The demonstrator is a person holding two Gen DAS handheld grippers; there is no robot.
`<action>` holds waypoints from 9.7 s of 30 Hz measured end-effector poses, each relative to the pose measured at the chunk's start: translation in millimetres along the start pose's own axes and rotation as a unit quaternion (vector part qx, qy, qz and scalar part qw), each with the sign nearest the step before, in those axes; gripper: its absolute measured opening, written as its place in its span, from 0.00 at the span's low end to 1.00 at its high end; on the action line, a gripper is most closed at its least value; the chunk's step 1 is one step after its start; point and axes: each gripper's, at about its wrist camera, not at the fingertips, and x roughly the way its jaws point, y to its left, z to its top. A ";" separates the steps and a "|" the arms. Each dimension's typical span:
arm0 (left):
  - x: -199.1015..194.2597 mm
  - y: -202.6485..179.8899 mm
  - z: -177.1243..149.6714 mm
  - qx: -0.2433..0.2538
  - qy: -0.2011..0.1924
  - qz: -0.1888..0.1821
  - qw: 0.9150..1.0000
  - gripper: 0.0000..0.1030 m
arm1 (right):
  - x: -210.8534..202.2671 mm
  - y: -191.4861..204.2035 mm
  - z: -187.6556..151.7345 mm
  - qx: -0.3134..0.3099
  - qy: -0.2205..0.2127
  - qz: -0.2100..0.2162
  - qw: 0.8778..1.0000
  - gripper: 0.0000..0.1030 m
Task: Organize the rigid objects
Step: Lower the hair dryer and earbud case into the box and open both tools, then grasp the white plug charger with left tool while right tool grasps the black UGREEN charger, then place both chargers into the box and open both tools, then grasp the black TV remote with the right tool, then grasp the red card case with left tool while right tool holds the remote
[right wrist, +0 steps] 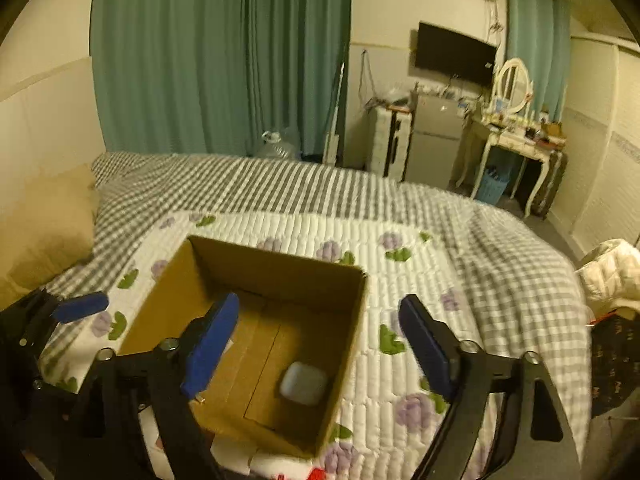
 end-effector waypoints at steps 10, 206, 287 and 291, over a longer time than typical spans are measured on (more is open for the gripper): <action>-74.2 13.7 -47.3 -0.030 -0.019 0.028 0.999 1.00 | -81.4 24.2 -35.2 -0.021 -0.007 0.004 1.000 1.00; -28.9 31.1 -168.6 -0.053 0.092 0.068 0.992 0.89 | 46.8 112.5 -178.3 -0.105 0.180 0.162 0.964 0.29; 102.8 -10.9 -113.6 -0.058 0.145 -0.042 0.987 0.70 | 19.3 -0.4 -140.8 0.033 0.136 0.105 0.985 0.19; 84.9 -21.6 -114.6 -0.024 0.135 -0.017 0.990 0.49 | 17.2 -2.4 -142.8 0.035 0.133 0.106 0.985 0.19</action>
